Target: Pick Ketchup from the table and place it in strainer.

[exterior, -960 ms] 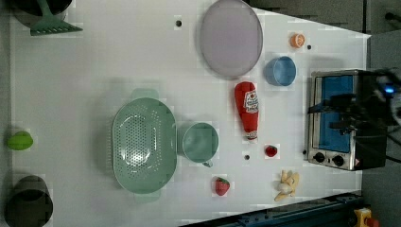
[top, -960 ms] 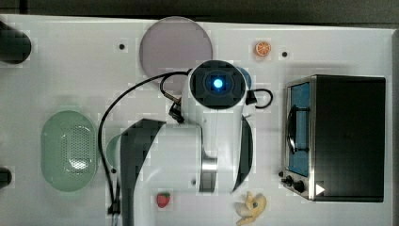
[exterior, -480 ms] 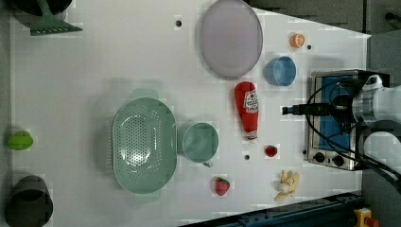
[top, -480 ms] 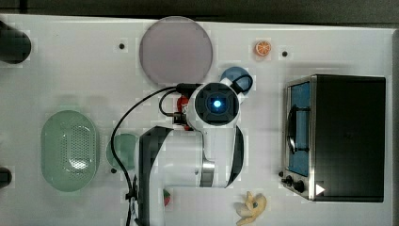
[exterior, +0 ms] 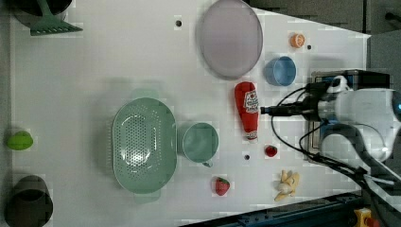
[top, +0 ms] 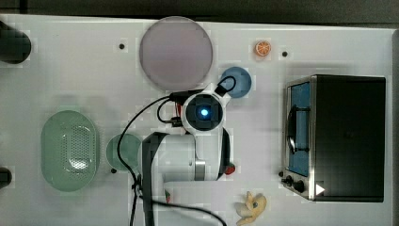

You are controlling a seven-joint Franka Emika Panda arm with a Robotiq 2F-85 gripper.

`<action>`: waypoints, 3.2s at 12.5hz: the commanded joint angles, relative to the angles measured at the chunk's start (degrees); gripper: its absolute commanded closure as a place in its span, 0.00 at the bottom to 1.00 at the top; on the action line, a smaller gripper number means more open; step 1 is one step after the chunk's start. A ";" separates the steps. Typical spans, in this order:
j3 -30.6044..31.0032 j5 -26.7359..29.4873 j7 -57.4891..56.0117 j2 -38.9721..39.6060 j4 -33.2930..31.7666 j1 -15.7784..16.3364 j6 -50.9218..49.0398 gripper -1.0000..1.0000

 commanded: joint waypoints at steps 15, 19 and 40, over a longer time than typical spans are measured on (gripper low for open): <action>-0.02 -0.75 -1.98 7.15 -0.70 -0.03 9.04 0.39; 0.16 -0.72 1.27 -4.91 2.90 0.02 -8.31 0.39; 32.70 1.62 49.87 -6.07 13.89 4.54 -16.80 0.39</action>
